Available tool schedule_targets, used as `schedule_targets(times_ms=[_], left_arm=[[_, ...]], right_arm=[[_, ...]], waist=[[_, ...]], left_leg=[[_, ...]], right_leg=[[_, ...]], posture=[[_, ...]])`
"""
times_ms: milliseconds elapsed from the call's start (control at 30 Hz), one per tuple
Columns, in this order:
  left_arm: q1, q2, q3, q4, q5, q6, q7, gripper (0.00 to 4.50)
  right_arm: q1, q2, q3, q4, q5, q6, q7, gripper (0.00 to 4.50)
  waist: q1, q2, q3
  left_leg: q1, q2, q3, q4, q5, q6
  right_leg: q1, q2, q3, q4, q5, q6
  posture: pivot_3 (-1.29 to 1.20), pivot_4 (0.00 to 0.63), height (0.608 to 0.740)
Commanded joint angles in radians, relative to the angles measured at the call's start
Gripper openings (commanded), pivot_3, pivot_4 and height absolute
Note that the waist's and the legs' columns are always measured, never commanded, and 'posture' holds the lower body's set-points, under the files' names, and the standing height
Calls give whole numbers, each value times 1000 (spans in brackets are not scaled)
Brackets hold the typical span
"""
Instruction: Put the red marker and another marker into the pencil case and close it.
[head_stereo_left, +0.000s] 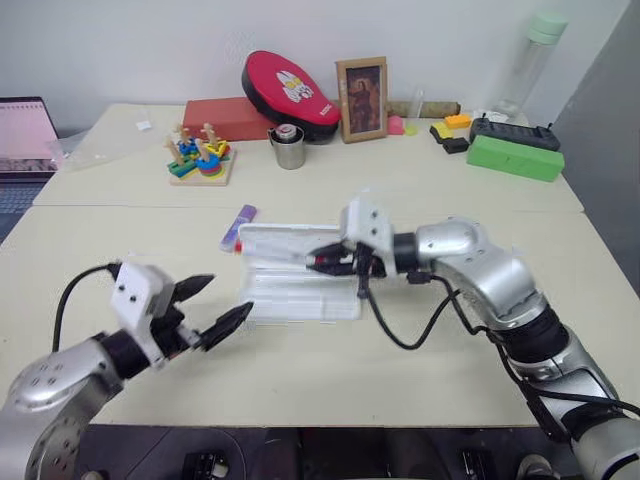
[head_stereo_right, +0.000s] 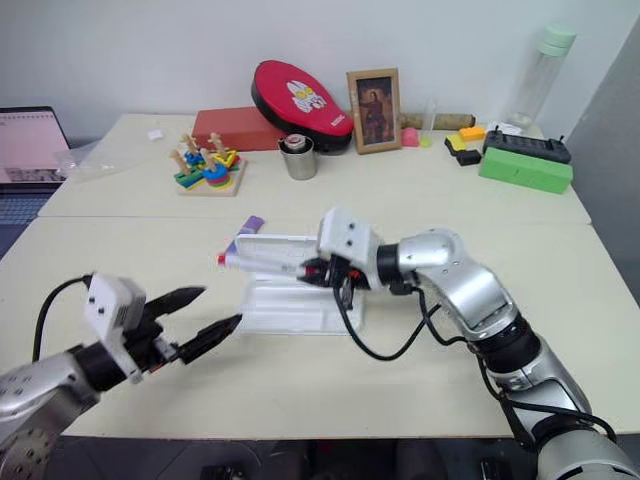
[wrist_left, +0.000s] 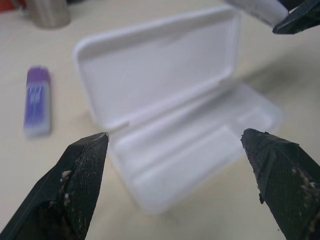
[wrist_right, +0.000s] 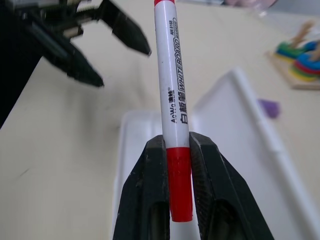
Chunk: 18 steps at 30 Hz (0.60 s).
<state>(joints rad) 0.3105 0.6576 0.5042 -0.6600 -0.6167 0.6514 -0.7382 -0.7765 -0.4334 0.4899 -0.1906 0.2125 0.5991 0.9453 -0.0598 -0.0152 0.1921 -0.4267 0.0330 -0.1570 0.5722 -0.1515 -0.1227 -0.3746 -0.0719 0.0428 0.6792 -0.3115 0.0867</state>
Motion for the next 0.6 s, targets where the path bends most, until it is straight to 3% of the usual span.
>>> schedule_targets(times_ms=[33, 267, 600], left_arm=[[54, 0, 54, -22, 18, -76, -24, 4500], [76, -12, 28, -46, 2, -98, 7, 4500], [36, 0, 3, -49, -7, -91, 41, 4500]], right_arm=[[-21, 16, 74, 60, -91, -61, 6, 261], [-55, 90, 105, 246, -184, -156, -4, 261], [-47, 107, 78, 293, -213, -153, 11, 261]], waist=[[8, 0, 0], [7, -1, 0], [6, -1, 0]], left_leg=[[0, 0, 0, 0, 0, 0], [0, 0, 0, 0, 0, 0], [0, 0, 0, -1, 0, 0]], right_leg=[[0, 0, 0, 0, -1, -2], [0, 0, 0, 0, 3, 1], [0, 0, 0, 0, 3, 2]], posture=[[0, 150, 740], [0, 150, 740], [0, 150, 740]])
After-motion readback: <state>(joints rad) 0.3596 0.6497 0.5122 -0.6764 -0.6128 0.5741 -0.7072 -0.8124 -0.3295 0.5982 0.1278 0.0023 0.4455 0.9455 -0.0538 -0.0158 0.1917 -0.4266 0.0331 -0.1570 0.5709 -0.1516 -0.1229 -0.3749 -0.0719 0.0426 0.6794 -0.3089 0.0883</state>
